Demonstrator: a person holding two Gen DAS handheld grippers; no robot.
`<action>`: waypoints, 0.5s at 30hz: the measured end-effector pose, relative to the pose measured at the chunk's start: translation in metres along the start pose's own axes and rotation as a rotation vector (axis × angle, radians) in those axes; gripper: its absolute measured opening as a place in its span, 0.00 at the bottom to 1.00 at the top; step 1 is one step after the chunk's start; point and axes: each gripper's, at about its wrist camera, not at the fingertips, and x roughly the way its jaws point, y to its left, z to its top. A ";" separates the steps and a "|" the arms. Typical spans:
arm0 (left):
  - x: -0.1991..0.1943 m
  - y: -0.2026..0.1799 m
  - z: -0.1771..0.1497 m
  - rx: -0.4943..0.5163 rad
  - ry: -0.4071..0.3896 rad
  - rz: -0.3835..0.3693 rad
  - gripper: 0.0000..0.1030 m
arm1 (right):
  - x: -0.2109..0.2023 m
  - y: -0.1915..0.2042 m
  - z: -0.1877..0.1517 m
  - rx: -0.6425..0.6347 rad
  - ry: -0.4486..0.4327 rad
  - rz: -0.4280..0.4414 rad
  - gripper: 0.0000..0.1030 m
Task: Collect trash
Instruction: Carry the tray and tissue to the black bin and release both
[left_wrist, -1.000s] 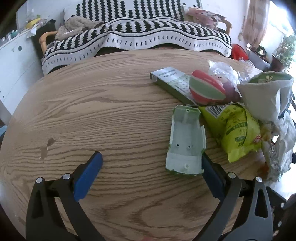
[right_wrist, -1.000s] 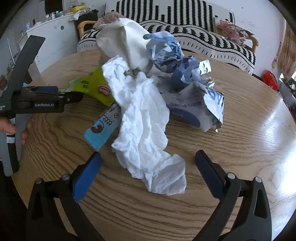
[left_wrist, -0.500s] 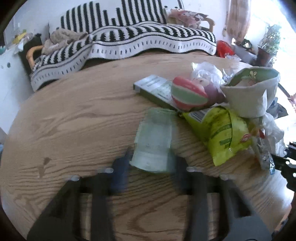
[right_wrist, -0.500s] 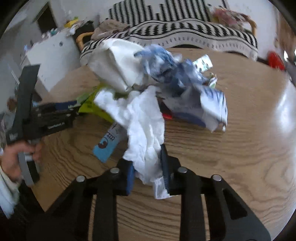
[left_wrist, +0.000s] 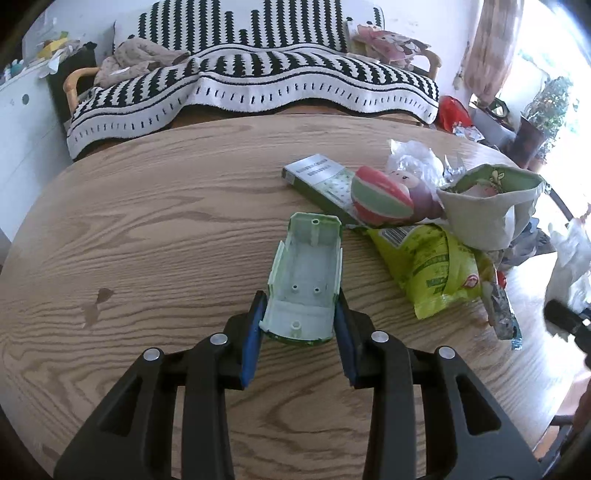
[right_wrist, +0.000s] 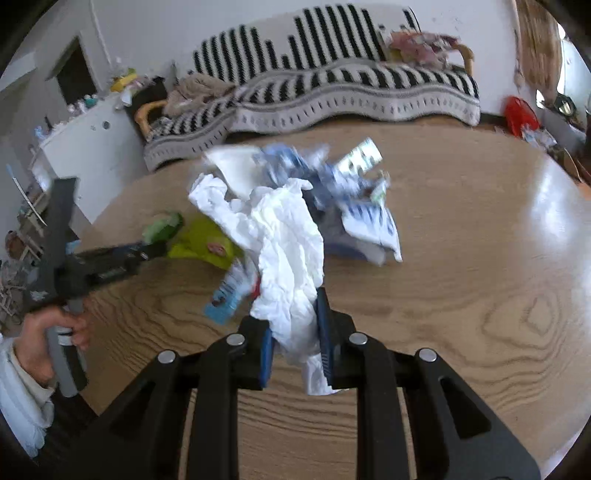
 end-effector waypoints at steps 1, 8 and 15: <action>-0.001 0.000 0.000 0.000 -0.003 0.003 0.34 | 0.003 -0.001 -0.003 0.007 0.016 -0.004 0.20; -0.015 -0.003 -0.008 -0.009 -0.012 -0.018 0.34 | -0.010 -0.005 -0.016 0.028 0.014 -0.017 0.20; -0.070 -0.070 -0.016 0.064 -0.088 -0.138 0.34 | -0.057 -0.014 -0.021 0.044 -0.048 -0.060 0.20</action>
